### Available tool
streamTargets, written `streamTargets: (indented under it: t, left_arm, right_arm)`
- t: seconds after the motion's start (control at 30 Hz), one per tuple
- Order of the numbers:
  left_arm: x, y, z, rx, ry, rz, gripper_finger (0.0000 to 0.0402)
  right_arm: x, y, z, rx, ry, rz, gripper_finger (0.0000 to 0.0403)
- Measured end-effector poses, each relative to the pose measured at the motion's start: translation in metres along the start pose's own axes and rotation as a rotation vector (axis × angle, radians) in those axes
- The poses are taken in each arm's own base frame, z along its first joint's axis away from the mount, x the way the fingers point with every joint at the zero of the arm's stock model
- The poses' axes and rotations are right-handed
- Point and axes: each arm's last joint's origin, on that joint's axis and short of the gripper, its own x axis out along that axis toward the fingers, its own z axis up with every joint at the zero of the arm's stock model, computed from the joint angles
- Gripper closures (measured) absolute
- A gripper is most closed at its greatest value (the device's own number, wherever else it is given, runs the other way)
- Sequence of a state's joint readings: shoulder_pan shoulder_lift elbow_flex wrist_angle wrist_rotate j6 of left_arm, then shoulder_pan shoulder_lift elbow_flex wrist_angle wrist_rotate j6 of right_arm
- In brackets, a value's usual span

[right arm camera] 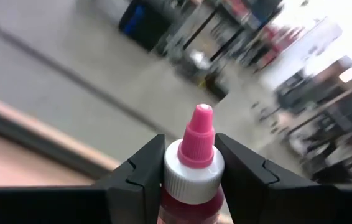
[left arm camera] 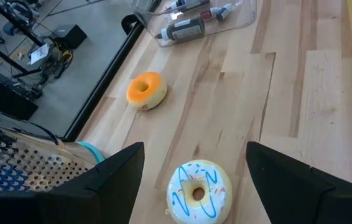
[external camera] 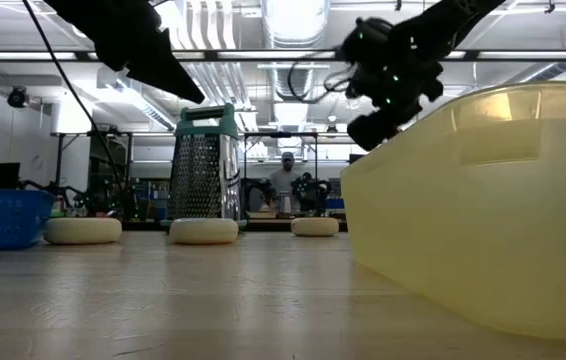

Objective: Pick & Place Food Item
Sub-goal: Put the pink food coloring bottle into the transparent bin

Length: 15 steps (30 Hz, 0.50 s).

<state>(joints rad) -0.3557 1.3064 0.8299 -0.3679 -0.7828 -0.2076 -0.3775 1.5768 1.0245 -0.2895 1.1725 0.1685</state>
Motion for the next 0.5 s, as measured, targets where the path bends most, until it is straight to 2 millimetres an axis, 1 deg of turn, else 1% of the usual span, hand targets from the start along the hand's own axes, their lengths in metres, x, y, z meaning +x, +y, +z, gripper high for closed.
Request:
streamTargets:
  t: [0.13,0.2,0.33,0.5]
  left_arm:
    - [0.0,0.0,0.0,-0.007,0.0,0.0,0.0115]
    - [0.0,0.0,0.0,-0.01,0.0,0.0,0.0115]
    - [0.0,0.0,0.0,-0.01,0.0,0.0,0.0115]
    - [0.0,0.0,0.0,-0.01,0.0,0.0,0.0115]
  right_arm:
    - [0.009,-0.004,-0.014,0.037,0.132,0.093,0.0281]
    - [0.011,-0.007,-0.021,0.031,0.185,0.09,0.028]
    - [0.009,-0.013,-0.033,0.018,0.266,0.067,0.0272]
    - [0.005,-0.015,-0.044,0.023,0.416,0.154,0.0277]
